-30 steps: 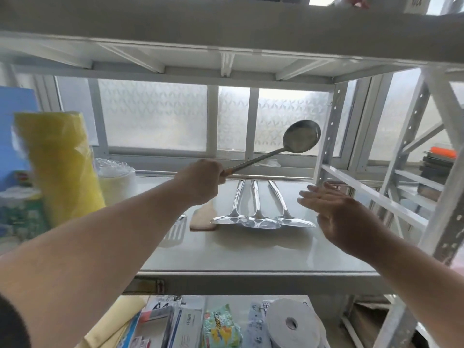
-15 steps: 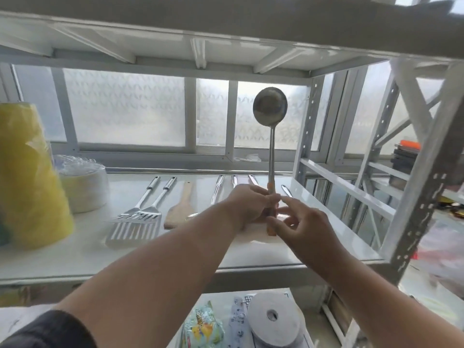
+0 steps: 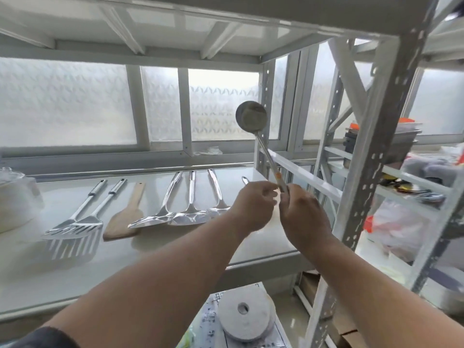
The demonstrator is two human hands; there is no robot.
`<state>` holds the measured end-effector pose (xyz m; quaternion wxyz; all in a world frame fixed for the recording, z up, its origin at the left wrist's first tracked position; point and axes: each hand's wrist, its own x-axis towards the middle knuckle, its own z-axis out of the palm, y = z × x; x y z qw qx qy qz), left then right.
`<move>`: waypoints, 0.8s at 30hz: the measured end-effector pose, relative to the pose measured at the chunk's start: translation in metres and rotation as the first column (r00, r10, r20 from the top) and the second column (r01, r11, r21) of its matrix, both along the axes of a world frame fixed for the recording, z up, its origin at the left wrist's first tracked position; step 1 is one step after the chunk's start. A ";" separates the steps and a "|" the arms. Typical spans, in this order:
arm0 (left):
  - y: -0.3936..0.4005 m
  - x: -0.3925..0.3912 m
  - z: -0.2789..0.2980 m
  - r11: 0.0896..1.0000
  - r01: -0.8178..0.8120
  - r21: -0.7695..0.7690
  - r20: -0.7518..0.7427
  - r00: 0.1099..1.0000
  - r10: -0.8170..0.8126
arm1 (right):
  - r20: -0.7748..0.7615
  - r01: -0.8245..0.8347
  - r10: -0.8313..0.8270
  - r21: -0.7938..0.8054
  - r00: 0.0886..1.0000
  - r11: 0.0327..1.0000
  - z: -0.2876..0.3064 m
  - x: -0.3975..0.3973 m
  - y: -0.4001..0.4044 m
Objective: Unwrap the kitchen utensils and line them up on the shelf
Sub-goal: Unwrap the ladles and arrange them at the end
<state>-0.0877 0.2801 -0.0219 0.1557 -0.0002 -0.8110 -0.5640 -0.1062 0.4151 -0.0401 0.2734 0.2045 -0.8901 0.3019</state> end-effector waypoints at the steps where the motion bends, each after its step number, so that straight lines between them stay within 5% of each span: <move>1: 0.003 -0.004 -0.002 0.977 -0.089 -0.192 -0.023 0.996 0.086 | 0.030 0.008 -0.009 0.027 1.000 1.000 -0.002 -0.009 0.002; 5: 0.002 -0.012 -0.012 0.735 -0.226 -0.639 -0.126 0.974 0.190 | 0.140 0.038 -0.056 0.125 0.989 0.991 -0.007 -0.039 -0.005; 13: -0.018 -0.042 -0.004 0.220 -0.160 -0.962 -0.070 0.928 0.367 | 0.205 0.054 -0.085 0.150 0.975 0.987 -0.010 -0.073 -0.023; 15: -0.027 -0.047 -0.006 0.204 -0.144 -0.968 -0.065 0.934 0.352 | 0.193 0.078 -0.106 0.147 0.975 0.986 -0.013 -0.076 -0.024; 21: -0.043 -0.045 -0.017 0.361 -0.172 -0.916 -0.047 0.943 0.331 | 0.197 0.143 -0.176 0.167 0.964 0.975 -0.014 -0.077 -0.024; 24: -0.045 -0.039 -0.012 0.351 -0.231 -0.907 -0.112 0.938 0.328 | 0.206 0.193 -0.227 0.172 0.952 0.966 -0.013 -0.077 -0.023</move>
